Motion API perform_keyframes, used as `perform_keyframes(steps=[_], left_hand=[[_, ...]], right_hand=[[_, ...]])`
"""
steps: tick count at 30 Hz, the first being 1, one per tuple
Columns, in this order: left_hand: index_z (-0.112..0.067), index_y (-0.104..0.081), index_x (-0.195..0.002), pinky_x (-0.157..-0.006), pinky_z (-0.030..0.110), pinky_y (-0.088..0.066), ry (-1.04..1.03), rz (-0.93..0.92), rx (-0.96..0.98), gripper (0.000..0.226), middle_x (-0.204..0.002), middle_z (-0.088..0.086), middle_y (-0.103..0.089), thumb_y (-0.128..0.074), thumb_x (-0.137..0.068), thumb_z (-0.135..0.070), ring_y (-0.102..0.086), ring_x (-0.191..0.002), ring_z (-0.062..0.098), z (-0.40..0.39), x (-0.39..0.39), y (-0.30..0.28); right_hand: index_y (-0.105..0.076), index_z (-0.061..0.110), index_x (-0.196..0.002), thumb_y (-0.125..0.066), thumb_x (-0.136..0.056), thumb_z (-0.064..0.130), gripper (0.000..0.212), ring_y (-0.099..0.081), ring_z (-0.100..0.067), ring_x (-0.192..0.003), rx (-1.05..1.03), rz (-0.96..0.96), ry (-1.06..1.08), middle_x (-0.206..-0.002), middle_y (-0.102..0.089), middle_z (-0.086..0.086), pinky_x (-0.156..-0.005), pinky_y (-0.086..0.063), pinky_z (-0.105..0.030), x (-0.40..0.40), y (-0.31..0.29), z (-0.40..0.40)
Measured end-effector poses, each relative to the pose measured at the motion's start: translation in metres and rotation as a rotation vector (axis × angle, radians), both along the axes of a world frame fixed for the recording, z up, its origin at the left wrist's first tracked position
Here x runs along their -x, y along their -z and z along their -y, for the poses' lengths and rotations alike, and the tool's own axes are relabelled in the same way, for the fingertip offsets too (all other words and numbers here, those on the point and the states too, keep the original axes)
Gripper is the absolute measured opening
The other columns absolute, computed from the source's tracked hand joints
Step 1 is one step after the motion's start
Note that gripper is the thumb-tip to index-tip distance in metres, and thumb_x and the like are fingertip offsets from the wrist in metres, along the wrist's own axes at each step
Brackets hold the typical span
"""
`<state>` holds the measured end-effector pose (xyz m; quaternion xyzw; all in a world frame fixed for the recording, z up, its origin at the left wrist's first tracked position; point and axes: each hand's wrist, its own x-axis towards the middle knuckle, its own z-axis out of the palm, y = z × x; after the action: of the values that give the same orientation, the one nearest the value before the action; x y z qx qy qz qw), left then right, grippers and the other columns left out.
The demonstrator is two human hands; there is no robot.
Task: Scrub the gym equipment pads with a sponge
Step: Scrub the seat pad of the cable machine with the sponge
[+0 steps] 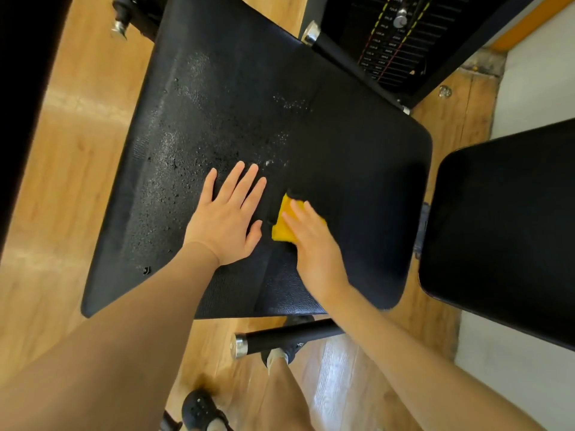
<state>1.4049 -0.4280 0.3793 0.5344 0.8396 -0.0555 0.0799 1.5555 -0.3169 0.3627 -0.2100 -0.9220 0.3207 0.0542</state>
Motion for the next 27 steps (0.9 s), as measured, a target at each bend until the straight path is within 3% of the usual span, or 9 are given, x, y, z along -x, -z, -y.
perform_keyframes(steps=[4, 6, 12, 15, 20, 24, 27], left_hand=[[-0.006, -0.038, -0.143, -0.112, 0.054, -0.005, 0.001, -0.007, 0.019, 0.068, -0.152, 0.016, -0.030, -0.031, -0.086, -0.042, -0.017, -0.142, 0.031, 0.000, -0.001, -0.001], [-0.006, -0.037, -0.144, -0.112, 0.053, -0.005, -0.003, -0.006, 0.026, 0.068, -0.153, 0.016, -0.030, -0.031, -0.086, -0.042, -0.017, -0.143, 0.031, -0.001, -0.001, -0.001], [-0.006, -0.036, -0.144, -0.112, 0.054, -0.005, -0.012, -0.002, 0.026, 0.068, -0.153, 0.016, -0.029, -0.029, -0.087, -0.043, -0.017, -0.143, 0.031, -0.001, -0.001, -0.002], [-0.006, -0.036, -0.144, -0.112, 0.053, -0.004, -0.011, 0.000, 0.026, 0.069, -0.153, 0.016, -0.029, -0.029, -0.087, -0.043, -0.016, -0.143, 0.031, 0.000, -0.001, -0.003], [-0.006, -0.036, -0.144, -0.113, 0.053, -0.003, -0.014, 0.010, 0.044, 0.069, -0.153, 0.016, -0.028, -0.027, -0.087, -0.043, -0.016, -0.143, 0.031, 0.000, -0.001, -0.004], [-0.006, -0.035, -0.145, -0.113, 0.054, -0.004, -0.016, 0.027, 0.048, 0.069, -0.154, 0.016, -0.027, -0.027, -0.087, -0.043, -0.015, -0.143, 0.031, 0.000, -0.001, -0.005], [-0.008, -0.031, -0.147, -0.113, 0.054, -0.002, -0.016, 0.032, 0.065, 0.069, -0.155, 0.015, -0.023, -0.028, -0.088, -0.043, -0.012, -0.145, 0.030, -0.001, -0.001, -0.006]], right_hand=[[-0.043, 0.013, -0.133, -0.061, -0.070, -0.018, 0.072, -0.032, -0.024, -0.135, 0.045, -0.017, -0.068, -0.139, -0.047, -0.005, -0.109, -0.029, -0.035, -0.037, 0.008, 0.034], [-0.041, 0.015, -0.132, -0.057, -0.070, -0.015, 0.071, -0.029, -0.021, -0.135, 0.065, -0.023, -0.099, -0.139, -0.047, -0.005, -0.110, -0.028, -0.036, -0.052, 0.009, 0.045], [-0.045, 0.018, -0.130, -0.071, -0.056, -0.018, 0.087, -0.028, -0.017, -0.135, 0.062, 0.044, -0.137, -0.140, -0.046, 0.001, -0.105, -0.027, -0.044, -0.069, 0.003, 0.061], [-0.044, 0.017, -0.131, -0.067, -0.060, -0.017, 0.082, -0.028, -0.018, -0.135, 0.059, 0.025, -0.096, -0.139, -0.047, -0.001, -0.107, -0.026, -0.044, -0.067, 0.005, 0.064], [-0.044, 0.016, -0.130, -0.042, -0.080, -0.004, 0.053, -0.032, -0.019, -0.135, 0.035, -0.023, -0.057, -0.137, -0.050, -0.002, -0.108, -0.033, -0.038, -0.071, 0.008, 0.071], [-0.045, 0.014, -0.130, -0.060, -0.078, -0.005, 0.058, -0.032, -0.022, -0.135, 0.019, -0.025, -0.106, -0.138, -0.049, -0.005, -0.108, -0.035, -0.039, -0.073, 0.010, 0.069], [-0.046, 0.012, -0.128, -0.053, -0.084, 0.007, 0.045, -0.033, -0.023, -0.134, 0.001, -0.056, -0.096, -0.138, -0.049, -0.006, -0.108, -0.030, -0.037, -0.072, 0.009, 0.069]])
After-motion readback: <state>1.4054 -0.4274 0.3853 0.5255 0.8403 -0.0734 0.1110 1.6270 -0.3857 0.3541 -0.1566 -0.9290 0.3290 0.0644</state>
